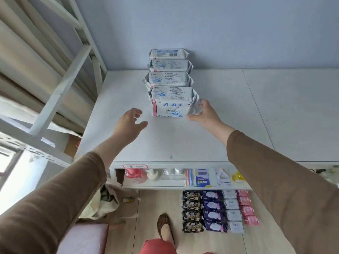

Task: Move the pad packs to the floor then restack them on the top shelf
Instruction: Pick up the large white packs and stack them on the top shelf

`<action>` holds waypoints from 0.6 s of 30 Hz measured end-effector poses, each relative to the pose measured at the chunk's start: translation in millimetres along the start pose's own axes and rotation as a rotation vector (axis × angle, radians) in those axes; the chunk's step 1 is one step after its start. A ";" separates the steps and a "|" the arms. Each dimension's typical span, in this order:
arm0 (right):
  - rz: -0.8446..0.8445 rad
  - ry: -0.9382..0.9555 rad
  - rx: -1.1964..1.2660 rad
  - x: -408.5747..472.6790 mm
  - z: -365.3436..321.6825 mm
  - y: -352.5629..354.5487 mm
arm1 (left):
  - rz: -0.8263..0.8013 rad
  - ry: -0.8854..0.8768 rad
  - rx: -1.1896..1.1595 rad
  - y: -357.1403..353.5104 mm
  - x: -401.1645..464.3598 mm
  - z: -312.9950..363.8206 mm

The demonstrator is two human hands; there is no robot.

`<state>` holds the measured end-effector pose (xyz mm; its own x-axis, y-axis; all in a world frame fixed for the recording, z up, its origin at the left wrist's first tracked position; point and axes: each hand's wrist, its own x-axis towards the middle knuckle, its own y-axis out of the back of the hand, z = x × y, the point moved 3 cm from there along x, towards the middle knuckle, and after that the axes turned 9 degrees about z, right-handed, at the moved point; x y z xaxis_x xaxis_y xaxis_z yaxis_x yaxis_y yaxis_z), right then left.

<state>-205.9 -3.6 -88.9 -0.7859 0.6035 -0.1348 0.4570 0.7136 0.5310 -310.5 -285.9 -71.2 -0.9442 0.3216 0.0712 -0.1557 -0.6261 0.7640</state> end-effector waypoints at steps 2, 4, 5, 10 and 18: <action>0.033 -0.003 0.002 -22.7 11.3 10.0 | 0.000 -0.014 0.008 -8.1 -23.4 10.4; 0.050 0.022 0.024 -52.3 22.1 25.0 | 0.003 -0.030 0.012 -17.1 -51.5 23.3; 0.055 0.054 0.023 -68.7 27.6 34.1 | 0.014 -0.041 0.013 -21.2 -67.0 30.3; 0.055 0.241 0.047 -162.7 70.0 79.7 | 0.076 -0.088 -0.120 -51.6 -165.3 55.5; -0.051 0.012 0.001 -274.0 237.1 69.8 | -0.208 0.085 -0.067 -156.5 -316.8 3.5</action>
<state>140.1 -34.8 -213.2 -0.8130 0.5623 -0.1513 0.4168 0.7434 0.5230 14.0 -287.3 -211.1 -0.9103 0.3894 -0.1402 -0.3659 -0.5991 0.7122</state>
